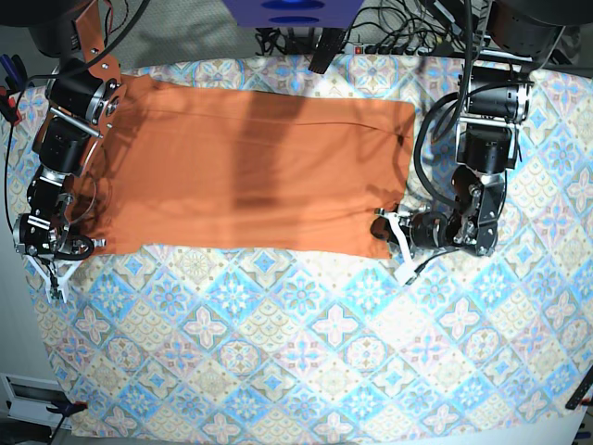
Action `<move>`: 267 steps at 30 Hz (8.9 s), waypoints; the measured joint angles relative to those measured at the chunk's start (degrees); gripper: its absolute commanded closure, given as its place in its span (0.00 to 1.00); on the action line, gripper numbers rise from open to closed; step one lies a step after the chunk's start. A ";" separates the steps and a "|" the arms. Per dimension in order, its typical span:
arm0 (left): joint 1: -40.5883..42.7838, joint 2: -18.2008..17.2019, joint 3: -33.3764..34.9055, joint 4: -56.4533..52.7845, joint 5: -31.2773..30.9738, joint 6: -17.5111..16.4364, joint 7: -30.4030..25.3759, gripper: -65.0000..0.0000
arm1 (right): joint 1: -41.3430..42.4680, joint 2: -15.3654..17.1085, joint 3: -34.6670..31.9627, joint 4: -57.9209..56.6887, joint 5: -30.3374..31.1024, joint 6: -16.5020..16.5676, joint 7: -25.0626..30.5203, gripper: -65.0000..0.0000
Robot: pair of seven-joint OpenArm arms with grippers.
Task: Fold the T-shirt properly
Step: 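Pinch the shirt's long edge with both grippers, then lift the held edge and fold it over toward the robot with both grippers, then lay the folded edge down along the shirt's collar side with both grippers, then open both grippers and raise them off the folded strip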
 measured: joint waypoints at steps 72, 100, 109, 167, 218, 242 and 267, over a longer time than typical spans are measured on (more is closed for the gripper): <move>12.20 -6.45 0.57 28.61 -2.19 0.42 14.05 0.95 | -21.66 -5.18 9.62 32.70 0.44 0.39 -14.27 0.98; 3.37 3.85 -5.88 20.74 -2.10 0.42 13.88 0.28 | -21.73 -7.39 6.95 32.85 0.26 0.39 -14.43 0.98; -4.00 4.83 -0.63 -2.38 -2.16 0.48 2.73 0.28 | -21.66 -7.52 6.86 32.98 0.17 0.37 -16.35 0.98; -9.40 2.51 5.97 -18.95 -5.03 -0.68 -10.27 1.00 | -21.40 -7.54 3.26 36.61 0.46 0.57 -15.89 0.98; 19.50 -3.65 -7.52 37.94 -2.16 0.02 15.52 1.00 | -28.02 -9.62 3.41 44.63 1.25 0.79 -17.92 0.98; 24.37 -5.86 -2.89 38.03 -2.10 0.00 15.32 0.86 | -28.92 -9.62 3.39 44.35 1.29 0.74 -25.40 0.92; 24.63 -5.99 -9.42 40.79 -1.55 0.44 19.91 0.76 | -30.42 -9.29 3.52 48.50 0.42 0.52 -25.14 0.62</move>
